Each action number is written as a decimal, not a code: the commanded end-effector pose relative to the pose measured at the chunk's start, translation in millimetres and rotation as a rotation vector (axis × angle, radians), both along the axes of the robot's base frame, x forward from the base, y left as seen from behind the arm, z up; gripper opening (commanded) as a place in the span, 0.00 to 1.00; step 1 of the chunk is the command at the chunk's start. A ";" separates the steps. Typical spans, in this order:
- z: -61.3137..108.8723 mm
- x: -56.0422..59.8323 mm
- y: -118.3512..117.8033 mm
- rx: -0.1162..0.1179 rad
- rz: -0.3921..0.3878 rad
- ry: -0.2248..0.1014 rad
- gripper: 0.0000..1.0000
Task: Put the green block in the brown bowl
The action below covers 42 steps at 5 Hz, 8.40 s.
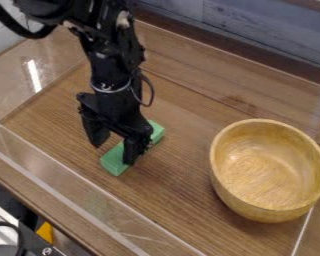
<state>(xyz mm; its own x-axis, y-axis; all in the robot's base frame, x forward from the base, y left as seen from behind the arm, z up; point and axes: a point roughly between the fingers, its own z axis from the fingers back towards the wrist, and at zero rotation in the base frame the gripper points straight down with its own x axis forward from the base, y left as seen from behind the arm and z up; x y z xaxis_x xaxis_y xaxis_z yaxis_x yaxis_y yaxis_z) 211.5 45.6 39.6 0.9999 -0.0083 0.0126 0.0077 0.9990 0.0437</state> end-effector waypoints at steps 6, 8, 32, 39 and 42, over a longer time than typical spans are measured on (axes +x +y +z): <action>-3.0 13.2 -8.3 0.001 -0.017 -0.023 1.00; -2.1 15.7 -6.9 -0.004 -0.017 -0.022 1.00; 48.4 71.3 -179.6 -0.002 -0.253 0.075 0.00; 39.7 69.0 -171.5 0.004 -0.202 0.103 0.00; 38.1 67.0 -169.7 0.005 -0.179 0.112 0.00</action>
